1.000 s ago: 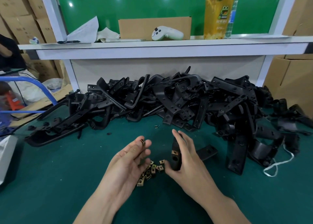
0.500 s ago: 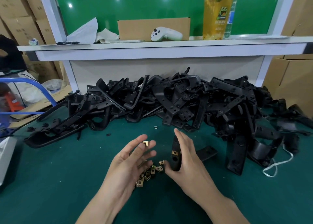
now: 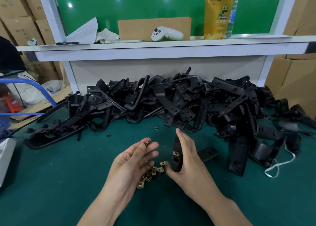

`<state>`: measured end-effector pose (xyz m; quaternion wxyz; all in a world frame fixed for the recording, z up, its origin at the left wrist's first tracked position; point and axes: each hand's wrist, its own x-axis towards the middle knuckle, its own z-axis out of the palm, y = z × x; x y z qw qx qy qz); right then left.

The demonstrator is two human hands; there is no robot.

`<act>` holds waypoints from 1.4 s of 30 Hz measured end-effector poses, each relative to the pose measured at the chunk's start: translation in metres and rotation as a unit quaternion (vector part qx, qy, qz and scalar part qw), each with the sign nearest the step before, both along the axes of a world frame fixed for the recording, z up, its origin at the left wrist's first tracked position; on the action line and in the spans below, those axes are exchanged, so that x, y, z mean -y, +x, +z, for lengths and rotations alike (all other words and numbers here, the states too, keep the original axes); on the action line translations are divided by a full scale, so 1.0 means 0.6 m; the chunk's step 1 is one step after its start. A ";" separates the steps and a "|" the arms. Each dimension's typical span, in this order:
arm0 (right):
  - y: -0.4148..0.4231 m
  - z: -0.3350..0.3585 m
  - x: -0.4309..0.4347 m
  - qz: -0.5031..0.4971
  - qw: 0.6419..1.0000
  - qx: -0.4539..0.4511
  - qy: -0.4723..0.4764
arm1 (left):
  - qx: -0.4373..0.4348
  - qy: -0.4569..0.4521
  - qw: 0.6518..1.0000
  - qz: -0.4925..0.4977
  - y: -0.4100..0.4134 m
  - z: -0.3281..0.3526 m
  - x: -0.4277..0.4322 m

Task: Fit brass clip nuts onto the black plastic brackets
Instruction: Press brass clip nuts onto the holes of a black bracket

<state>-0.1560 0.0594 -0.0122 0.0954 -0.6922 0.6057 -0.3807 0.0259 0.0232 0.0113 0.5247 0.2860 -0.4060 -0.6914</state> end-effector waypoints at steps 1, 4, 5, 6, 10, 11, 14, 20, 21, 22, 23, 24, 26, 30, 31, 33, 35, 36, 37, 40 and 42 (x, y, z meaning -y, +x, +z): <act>0.000 0.000 0.000 0.000 1.000 -0.001 0.000 | -0.001 0.003 1.000 0.003 0.000 0.000 0.000; 0.000 0.000 0.000 0.000 1.000 0.000 0.003 | -0.001 0.012 1.000 0.007 0.000 -0.002 0.002; 0.001 0.000 -0.001 0.000 1.000 0.000 0.003 | -0.001 0.016 1.000 0.007 0.001 -0.002 0.002; 0.001 0.000 -0.001 0.000 1.000 -0.001 0.003 | 0.000 0.018 1.000 0.007 0.001 -0.002 0.002; 0.001 0.000 -0.001 0.002 1.000 0.002 0.001 | 0.003 0.026 1.000 0.005 0.000 -0.002 0.002; 0.001 0.000 -0.001 0.002 1.000 0.003 0.001 | 0.004 0.026 1.000 0.003 0.000 -0.001 0.002; 0.000 -0.001 -0.001 0.002 1.000 0.006 0.003 | 0.009 0.022 1.000 -0.002 0.000 -0.001 0.002; 0.000 -0.001 0.000 0.003 1.000 0.002 -0.001 | 0.025 0.009 1.000 -0.004 0.001 -0.004 0.001; 0.000 -0.001 0.000 0.003 1.000 0.001 -0.001 | 0.027 0.008 1.000 -0.004 0.001 -0.004 0.002; 0.000 0.000 0.000 0.004 1.000 0.001 0.000 | 0.028 0.008 1.000 -0.003 0.000 -0.005 0.002; 0.000 0.000 0.000 0.004 1.000 0.001 0.001 | 0.028 0.008 1.000 -0.004 0.000 -0.005 0.002; 0.000 0.000 -0.001 0.004 1.000 0.001 0.002 | 0.027 0.009 1.000 -0.004 0.000 -0.005 0.002; 0.000 0.000 -0.001 0.003 1.000 0.002 0.003 | 0.027 0.008 1.000 -0.005 0.001 -0.005 0.002; 0.000 0.000 -0.002 0.001 1.000 0.001 0.005 | 0.027 0.010 1.000 -0.006 0.001 -0.005 0.001; 0.001 0.001 -0.002 0.000 1.000 0.001 0.005 | 0.027 0.010 1.000 -0.006 0.001 -0.006 0.002; 0.001 0.001 -0.002 0.001 1.000 0.003 0.005 | 0.028 0.011 1.000 -0.009 0.001 -0.007 0.002; 0.001 0.001 -0.002 0.000 1.000 0.003 0.005 | 0.028 0.010 0.999 -0.013 0.001 -0.007 0.002; 0.001 0.000 -0.003 0.000 1.000 0.003 0.004 | 0.027 0.010 0.999 -0.015 0.001 -0.008 0.001; 0.001 0.000 -0.003 0.000 1.000 0.002 0.005 | 0.026 0.008 0.999 -0.015 0.001 -0.008 0.001; 0.000 -0.001 -0.002 -0.001 1.000 0.003 0.005 | 0.026 0.005 1.000 -0.015 0.001 -0.007 0.001; 0.000 -0.001 0.000 -0.001 1.000 0.005 0.005 | 0.022 0.006 1.000 -0.015 0.000 -0.008 0.002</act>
